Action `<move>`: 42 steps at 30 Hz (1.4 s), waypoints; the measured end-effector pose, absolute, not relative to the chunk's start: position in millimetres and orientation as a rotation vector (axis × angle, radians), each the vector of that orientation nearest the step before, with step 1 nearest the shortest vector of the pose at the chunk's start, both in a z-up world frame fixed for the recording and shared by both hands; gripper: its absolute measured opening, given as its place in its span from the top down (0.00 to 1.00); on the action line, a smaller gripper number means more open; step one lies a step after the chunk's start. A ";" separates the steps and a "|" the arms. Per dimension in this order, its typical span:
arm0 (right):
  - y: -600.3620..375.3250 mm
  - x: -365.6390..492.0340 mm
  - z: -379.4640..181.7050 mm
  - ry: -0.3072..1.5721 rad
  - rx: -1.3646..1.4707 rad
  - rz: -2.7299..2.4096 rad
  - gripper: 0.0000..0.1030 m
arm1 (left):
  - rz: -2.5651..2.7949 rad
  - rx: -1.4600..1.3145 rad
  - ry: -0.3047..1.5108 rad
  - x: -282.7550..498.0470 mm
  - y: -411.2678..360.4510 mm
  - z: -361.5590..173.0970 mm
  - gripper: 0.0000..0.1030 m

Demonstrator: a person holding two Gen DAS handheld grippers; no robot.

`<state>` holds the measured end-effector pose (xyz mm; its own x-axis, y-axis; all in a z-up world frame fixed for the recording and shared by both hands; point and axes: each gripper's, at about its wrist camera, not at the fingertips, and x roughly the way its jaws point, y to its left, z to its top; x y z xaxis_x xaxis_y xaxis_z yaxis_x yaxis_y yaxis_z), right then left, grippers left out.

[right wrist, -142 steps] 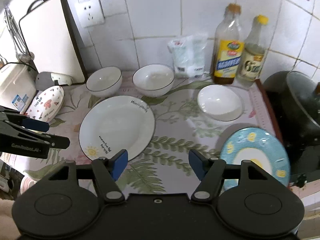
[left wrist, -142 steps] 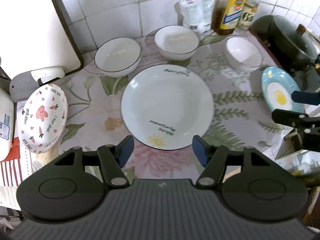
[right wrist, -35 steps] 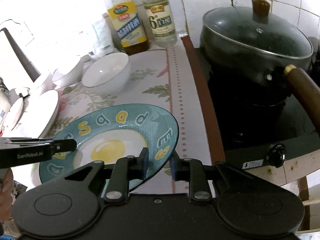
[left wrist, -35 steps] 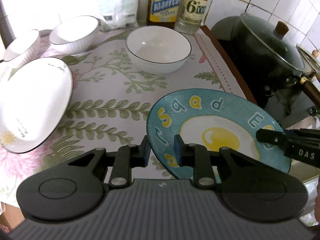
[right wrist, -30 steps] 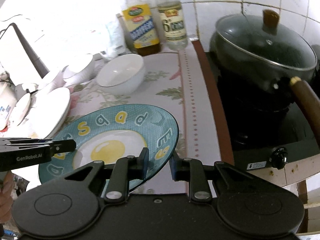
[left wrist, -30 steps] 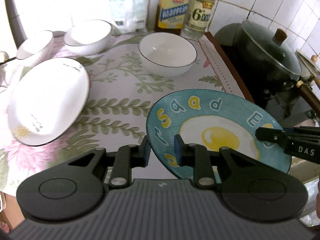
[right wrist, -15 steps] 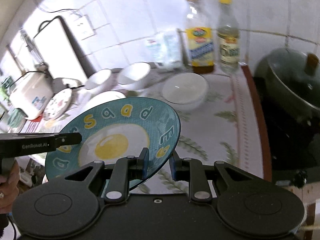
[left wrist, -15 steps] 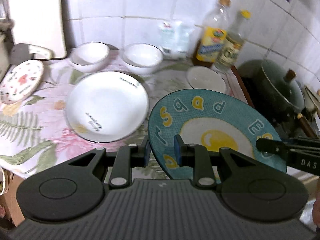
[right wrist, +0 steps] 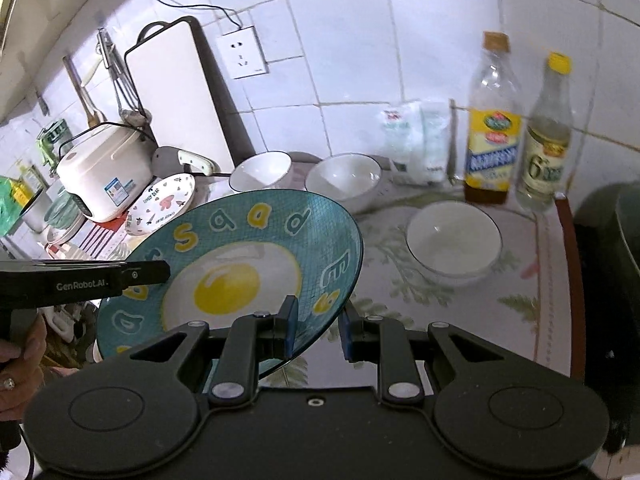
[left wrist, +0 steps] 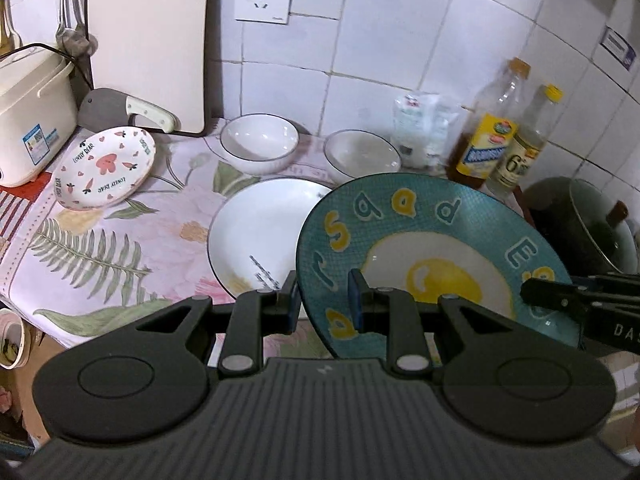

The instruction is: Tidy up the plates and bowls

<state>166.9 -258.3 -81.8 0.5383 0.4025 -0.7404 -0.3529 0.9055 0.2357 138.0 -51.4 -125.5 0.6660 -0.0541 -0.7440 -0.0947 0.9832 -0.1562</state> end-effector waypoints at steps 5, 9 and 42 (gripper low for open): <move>-241.3 191.4 -90.5 0.906 0.077 0.462 0.75 | 0.047 -0.197 0.841 157.5 -36.5 -132.5 0.78; -225.6 210.0 -101.7 0.925 0.072 0.480 0.75 | 0.060 -0.207 0.858 172.0 -21.0 -144.2 0.78; -151.2 293.8 -190.6 1.101 -0.027 0.503 0.74 | 0.119 -0.287 1.048 238.8 39.0 -232.4 0.78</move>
<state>293.8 -151.2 -190.6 0.3528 0.3759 -0.8569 -0.4025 0.8877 0.2237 238.8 39.0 -232.4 0.4972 -0.0391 -0.8668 -0.2324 0.9565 -0.1765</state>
